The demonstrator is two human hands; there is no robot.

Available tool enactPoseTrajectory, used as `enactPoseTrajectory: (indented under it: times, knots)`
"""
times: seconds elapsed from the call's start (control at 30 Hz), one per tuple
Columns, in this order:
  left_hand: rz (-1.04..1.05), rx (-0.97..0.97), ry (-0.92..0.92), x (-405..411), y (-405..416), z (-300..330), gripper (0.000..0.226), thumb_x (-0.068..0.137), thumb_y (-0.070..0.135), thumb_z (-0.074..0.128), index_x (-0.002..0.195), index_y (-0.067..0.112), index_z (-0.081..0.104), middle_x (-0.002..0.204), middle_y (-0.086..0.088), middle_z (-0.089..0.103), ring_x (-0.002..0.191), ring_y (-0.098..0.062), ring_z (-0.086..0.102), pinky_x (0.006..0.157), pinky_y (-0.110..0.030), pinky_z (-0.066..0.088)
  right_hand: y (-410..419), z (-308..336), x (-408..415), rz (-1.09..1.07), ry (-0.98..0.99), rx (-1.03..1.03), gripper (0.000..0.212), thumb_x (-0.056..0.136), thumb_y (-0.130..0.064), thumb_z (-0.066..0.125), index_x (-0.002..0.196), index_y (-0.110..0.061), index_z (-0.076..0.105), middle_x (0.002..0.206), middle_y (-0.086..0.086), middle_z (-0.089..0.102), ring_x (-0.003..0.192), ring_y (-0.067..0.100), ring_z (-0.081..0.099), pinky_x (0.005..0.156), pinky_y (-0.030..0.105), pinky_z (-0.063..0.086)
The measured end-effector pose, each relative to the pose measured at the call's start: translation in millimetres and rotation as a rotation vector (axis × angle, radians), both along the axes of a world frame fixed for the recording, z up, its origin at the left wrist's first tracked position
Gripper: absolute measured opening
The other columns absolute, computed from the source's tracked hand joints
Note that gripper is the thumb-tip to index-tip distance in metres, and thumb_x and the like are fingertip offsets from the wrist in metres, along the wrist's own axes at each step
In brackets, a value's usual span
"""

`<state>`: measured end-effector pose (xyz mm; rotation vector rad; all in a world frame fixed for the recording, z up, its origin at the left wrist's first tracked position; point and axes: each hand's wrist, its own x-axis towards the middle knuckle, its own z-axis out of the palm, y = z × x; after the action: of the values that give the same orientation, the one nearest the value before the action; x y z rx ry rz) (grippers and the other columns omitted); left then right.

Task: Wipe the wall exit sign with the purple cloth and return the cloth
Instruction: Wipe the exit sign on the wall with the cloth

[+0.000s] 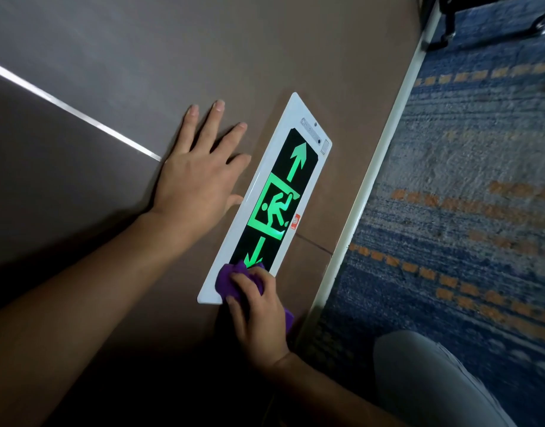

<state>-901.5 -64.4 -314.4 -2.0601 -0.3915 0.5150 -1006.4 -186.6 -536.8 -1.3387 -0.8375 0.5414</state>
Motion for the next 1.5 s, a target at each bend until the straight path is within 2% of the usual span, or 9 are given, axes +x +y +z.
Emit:
enactPoseTrajectory:
  times: [0.17,0.33,0.7,1.0,1.1,1.17,1.27,1.4,1.5]
  knots:
    - [0.019,-0.024,-0.008,1.3,-2.3,-0.3,0.068,0.096,0.063,0.057,0.153,0.027,0.049,0.177,-0.007,0.013,0.163,-0.043,-0.002,0.13,-0.062,-0.002,29.9,-18.2,51.7,-0.082,-0.042,-0.003,0.04,0.097,-0.036,0.059,0.136,-0.032,0.05,0.141,0.003,0.043,0.122,0.026,0.055,0.097,0.038,0.052]
    - [-0.013,-0.031,-0.036,-0.2,-0.9,-0.7,0.068,0.094,0.062,0.061,0.151,0.026,0.053,0.176,-0.007,0.018,0.163,-0.043,0.001,0.129,-0.061,-0.002,62.8,-28.4,125.5,-0.137,-0.235,0.031,0.041,0.1,-0.04,0.053,0.139,-0.029,0.048,0.138,0.004,0.042,0.118,0.023,0.054,0.087,0.035,0.055]
    - [-0.013,-0.003,0.002,-1.5,3.3,-2.8,0.069,0.095,0.065,0.055,0.153,0.028,0.048,0.177,-0.008,0.014,0.163,-0.045,-0.002,0.129,-0.063,0.001,109.5,-13.8,225.7,-0.29,-0.324,-0.004,0.036,0.103,-0.029,0.057,0.139,-0.024,0.052,0.141,0.006,0.049,0.12,0.023,0.057,0.093,0.036,0.057]
    - [-0.018,-0.006,-0.009,-0.8,0.8,-0.8,0.065,0.095,0.063,0.057,0.149,0.027,0.053,0.175,-0.008,0.021,0.163,-0.044,0.002,0.129,-0.063,0.002,108.5,-7.5,259.7,-0.345,-0.172,-0.18,0.038,0.102,-0.036,0.055,0.139,-0.032,0.053,0.132,0.0,0.052,0.103,0.011,0.058,0.081,0.029,0.056]
    - [-0.035,-0.168,-0.164,-1.4,-4.4,-3.3,0.053,0.098,0.052,0.057,0.143,0.024,0.063,0.17,-0.009,0.035,0.162,-0.04,0.016,0.13,-0.06,0.007,84.2,-23.4,260.0,-0.359,-0.053,-0.338,0.042,0.098,-0.034,0.06,0.14,-0.033,0.053,0.131,0.003,0.053,0.103,0.021,0.063,0.076,0.03,0.051]
    - [-0.067,-0.358,-0.369,-1.2,-15.7,-11.9,0.045,0.099,0.039,0.058,0.139,0.019,0.067,0.165,-0.01,0.043,0.158,-0.038,0.031,0.128,-0.056,0.023,62.6,-31.7,253.8,-0.337,0.059,-0.356,0.044,0.097,-0.034,0.063,0.14,-0.033,0.054,0.13,0.002,0.056,0.105,0.021,0.062,0.084,0.035,0.054]
    - [-0.175,-0.491,-0.556,0.7,-38.3,-39.3,0.04,0.097,0.028,0.059,0.134,0.015,0.069,0.16,-0.01,0.049,0.134,-0.036,0.057,0.104,-0.047,0.048,32.1,-25.3,246.6,-0.267,0.143,-0.311,0.046,0.094,-0.032,0.069,0.137,-0.032,0.057,0.127,-0.004,0.062,0.105,0.012,0.061,0.093,0.037,0.056]
    - [-0.021,-0.77,-0.836,7.4,-71.7,-72.2,0.048,0.1,0.045,0.048,0.129,0.016,0.071,0.145,-0.003,0.061,0.121,-0.027,0.065,0.097,-0.038,0.053,-9.8,10.7,250.6,-0.203,0.185,-0.198,0.051,0.09,-0.036,0.073,0.137,-0.033,0.055,0.126,-0.01,0.065,0.105,0.006,0.064,0.09,0.03,0.056]
    - [0.29,-1.042,-1.063,8.6,-88.2,-85.4,0.066,0.092,0.071,0.043,0.138,0.026,0.063,0.134,0.007,0.068,0.118,-0.016,0.066,0.097,-0.032,0.052,-34.3,44.0,252.9,-0.155,0.27,-0.135,0.047,0.095,-0.042,0.065,0.14,-0.032,0.054,0.128,-0.006,0.065,0.111,0.012,0.065,0.096,0.037,0.056]
